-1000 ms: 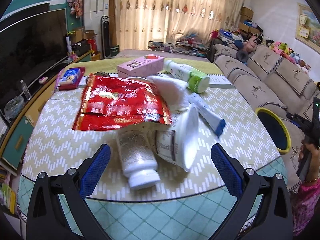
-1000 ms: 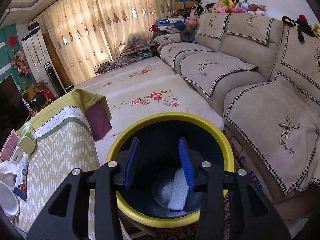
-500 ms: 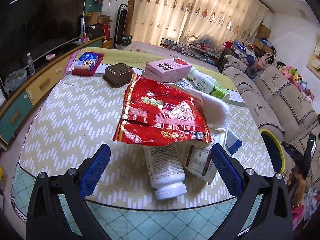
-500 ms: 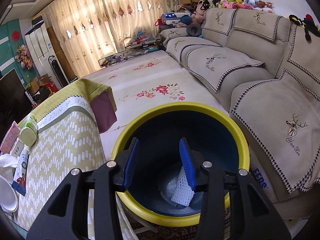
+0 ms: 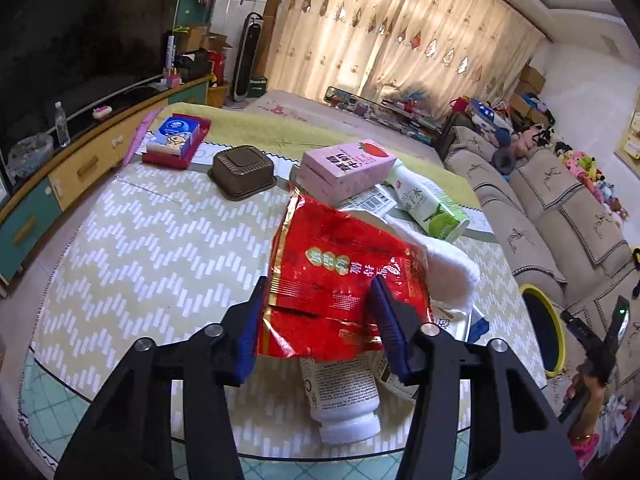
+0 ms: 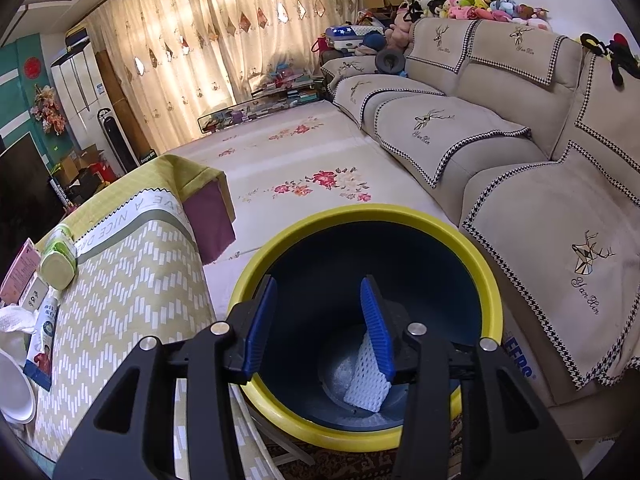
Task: Collect trash
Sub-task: 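Grasp the red snack bag with the left gripper and lift, then carry the red bag over the bin and open the left gripper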
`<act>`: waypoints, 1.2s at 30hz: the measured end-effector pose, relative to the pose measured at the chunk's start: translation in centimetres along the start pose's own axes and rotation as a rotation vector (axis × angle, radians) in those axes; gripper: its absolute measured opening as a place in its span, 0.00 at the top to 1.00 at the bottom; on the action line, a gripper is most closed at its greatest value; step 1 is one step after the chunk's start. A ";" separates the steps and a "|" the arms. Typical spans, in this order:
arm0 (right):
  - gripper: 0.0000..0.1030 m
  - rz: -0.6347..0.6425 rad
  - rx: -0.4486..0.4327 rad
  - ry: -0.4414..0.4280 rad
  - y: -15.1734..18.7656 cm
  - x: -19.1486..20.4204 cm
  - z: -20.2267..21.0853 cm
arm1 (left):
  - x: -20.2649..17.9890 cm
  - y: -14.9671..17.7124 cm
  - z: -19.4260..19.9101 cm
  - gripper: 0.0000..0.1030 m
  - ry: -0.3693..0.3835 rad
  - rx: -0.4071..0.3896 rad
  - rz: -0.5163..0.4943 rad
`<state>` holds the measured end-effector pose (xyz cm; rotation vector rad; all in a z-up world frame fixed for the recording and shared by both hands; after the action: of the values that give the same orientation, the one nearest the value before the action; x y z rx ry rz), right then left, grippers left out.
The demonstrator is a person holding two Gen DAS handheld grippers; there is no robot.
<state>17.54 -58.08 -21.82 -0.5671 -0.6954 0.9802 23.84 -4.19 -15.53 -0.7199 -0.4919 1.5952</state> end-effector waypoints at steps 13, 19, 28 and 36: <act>0.59 0.002 -0.008 -0.019 0.0 0.5 0.5 | -1.9 -1.4 5.8 0.92 0.042 -0.103 -0.059; 0.59 0.000 -0.021 -0.018 0.0 0.3 1.2 | -3.6 -2.6 8.9 0.92 0.044 -0.168 -0.106; 0.59 -0.022 -0.036 -0.014 0.2 -1.2 2.1 | -7.8 -4.2 13.5 0.92 0.065 -0.264 -0.194; 0.59 -0.049 -0.052 -0.010 0.2 -2.8 2.9 | -14.5 -4.8 15.8 0.92 0.167 -0.304 -0.278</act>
<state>14.19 -60.14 -20.88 -0.5886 -0.7422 0.9217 16.97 -16.31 1.47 -0.9607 -0.6883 1.2023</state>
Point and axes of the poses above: each gripper's, at about its wrist camera, not at the fingertips, and z roughly against the way its jaws point, x to its left, y to its underside, the point moved 7 cm from there along -z, roughly the way its jaws point, and after that the axes turned 9 degrees about -y, right-handed, at the moved point
